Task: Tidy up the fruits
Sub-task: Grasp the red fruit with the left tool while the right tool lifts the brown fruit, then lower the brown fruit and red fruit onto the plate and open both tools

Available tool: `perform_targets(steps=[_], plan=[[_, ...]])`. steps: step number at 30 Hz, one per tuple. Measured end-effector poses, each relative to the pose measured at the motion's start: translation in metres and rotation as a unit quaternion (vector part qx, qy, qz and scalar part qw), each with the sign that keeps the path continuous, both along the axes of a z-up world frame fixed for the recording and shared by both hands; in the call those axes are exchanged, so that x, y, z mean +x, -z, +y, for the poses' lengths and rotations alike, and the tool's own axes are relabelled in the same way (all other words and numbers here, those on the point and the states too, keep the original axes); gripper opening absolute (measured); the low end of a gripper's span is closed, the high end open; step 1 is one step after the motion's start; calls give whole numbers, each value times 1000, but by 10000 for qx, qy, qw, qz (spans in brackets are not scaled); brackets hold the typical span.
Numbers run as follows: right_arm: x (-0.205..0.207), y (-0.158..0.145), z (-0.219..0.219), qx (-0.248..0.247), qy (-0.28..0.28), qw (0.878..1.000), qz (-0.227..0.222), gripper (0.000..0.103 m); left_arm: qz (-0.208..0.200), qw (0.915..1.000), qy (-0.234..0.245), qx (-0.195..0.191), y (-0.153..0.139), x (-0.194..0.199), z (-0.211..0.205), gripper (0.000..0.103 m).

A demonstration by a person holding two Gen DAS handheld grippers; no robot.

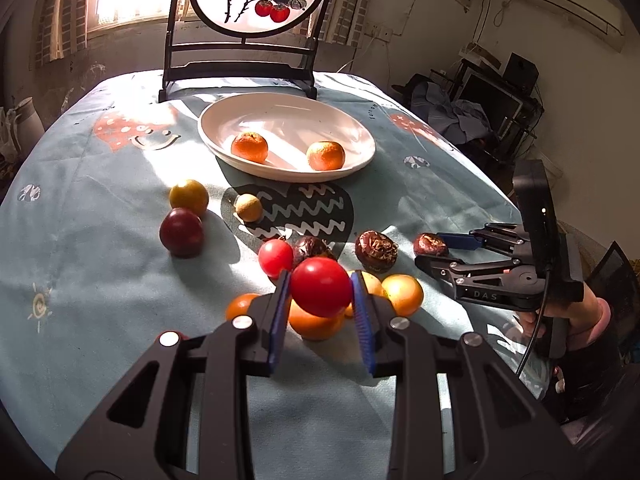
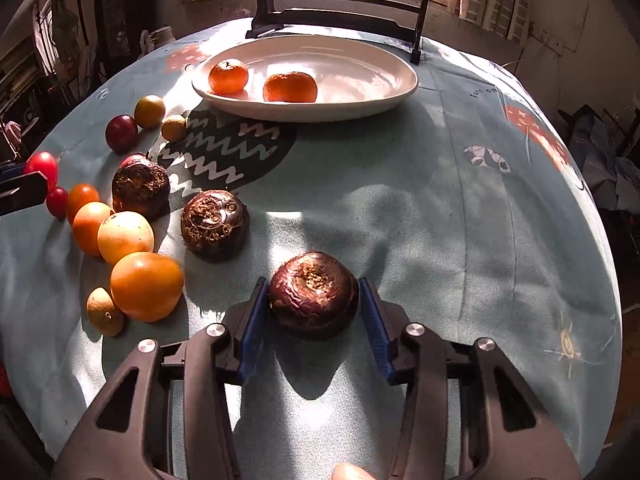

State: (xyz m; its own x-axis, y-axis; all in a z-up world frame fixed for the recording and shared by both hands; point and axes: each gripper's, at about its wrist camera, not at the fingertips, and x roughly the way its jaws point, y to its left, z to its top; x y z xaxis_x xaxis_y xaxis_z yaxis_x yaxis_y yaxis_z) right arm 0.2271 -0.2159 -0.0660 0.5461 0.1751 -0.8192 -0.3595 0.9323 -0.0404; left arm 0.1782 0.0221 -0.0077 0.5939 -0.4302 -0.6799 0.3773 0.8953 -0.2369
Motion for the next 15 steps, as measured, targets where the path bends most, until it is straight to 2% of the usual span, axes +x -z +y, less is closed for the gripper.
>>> perform_targets(steps=[3,6,9,12,15], plan=[[7,-13,-9,441,118,9990,9,44,54,10000,5,20,-2,12,-1,30],[24,-34,-17,954,374,9944,-245,43,-57,9999,55,96,-14,38,-8,30],[46,-59,-18,1597,451,9852,-422,43,-186,9996,91,202,-29,73,-20,30],[81,-66,-7,1651,512,9824,-701,43,-186,9993,59,329,-35,119,-35,30],[122,-52,2,1677,603,9826,-523,43,-62,9980,-49,625,-28,163,-49,30]])
